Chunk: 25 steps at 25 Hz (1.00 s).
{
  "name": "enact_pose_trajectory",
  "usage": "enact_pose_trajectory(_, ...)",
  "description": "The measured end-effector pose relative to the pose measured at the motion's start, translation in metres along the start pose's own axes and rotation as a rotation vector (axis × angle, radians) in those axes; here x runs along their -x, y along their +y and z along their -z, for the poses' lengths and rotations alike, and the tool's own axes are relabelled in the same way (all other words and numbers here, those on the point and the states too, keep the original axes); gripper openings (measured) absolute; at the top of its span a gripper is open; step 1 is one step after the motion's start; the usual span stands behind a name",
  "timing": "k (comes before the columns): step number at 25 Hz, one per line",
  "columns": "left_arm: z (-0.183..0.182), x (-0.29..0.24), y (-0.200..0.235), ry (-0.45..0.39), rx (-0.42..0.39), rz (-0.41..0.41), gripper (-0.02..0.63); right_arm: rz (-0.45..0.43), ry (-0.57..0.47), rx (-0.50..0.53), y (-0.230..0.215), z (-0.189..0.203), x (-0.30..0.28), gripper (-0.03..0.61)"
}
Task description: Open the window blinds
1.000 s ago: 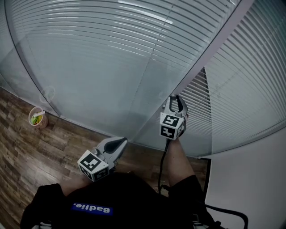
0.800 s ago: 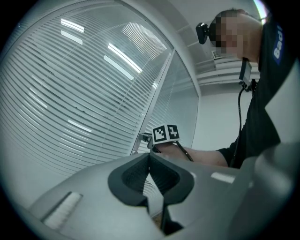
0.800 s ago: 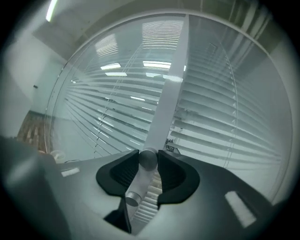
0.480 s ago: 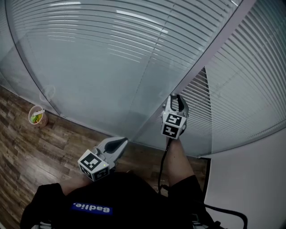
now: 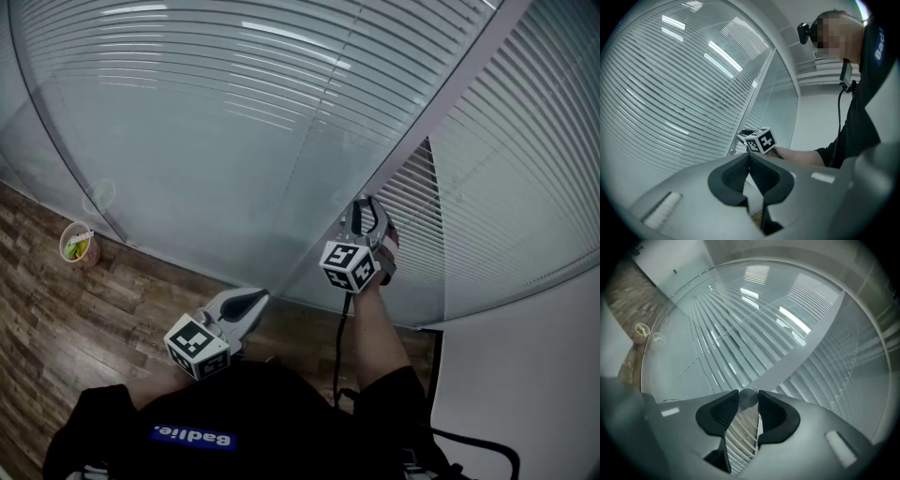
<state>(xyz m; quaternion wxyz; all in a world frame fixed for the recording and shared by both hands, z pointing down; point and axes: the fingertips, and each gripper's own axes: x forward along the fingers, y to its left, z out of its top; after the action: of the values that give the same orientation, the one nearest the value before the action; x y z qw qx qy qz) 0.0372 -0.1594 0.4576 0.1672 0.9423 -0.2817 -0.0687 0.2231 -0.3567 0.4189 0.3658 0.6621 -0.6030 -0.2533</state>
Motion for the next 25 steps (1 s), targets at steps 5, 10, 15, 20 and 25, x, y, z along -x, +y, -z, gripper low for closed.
enact_pose_trajectory(5, -0.001, -0.001, -0.001, -0.001, 0.001, 0.001, 0.000, -0.011, -0.007, -0.089, -0.002, 0.001, -0.001, 0.129)
enact_pose_trajectory(10, -0.001, 0.001, -0.003, -0.002, -0.003, 0.003, 0.000, -0.020, -0.019, -0.220, -0.004, -0.001, 0.001, 0.127)
enact_pose_trajectory(15, -0.001, 0.000, -0.003, -0.003, -0.008, 0.002, 0.000, -0.051, -0.040, -0.398, -0.006, 0.001, 0.000, 0.127)
enact_pose_trajectory(20, -0.001, 0.000, -0.005, 0.002, -0.007, 0.003, 0.000, -0.083, -0.066, -0.567, -0.010, 0.002, 0.000, 0.129)
enact_pose_trajectory(25, -0.003, 0.002, -0.006, -0.003, -0.017, 0.002, 0.000, -0.109, -0.085, -0.704, -0.015, 0.003, 0.001, 0.129)
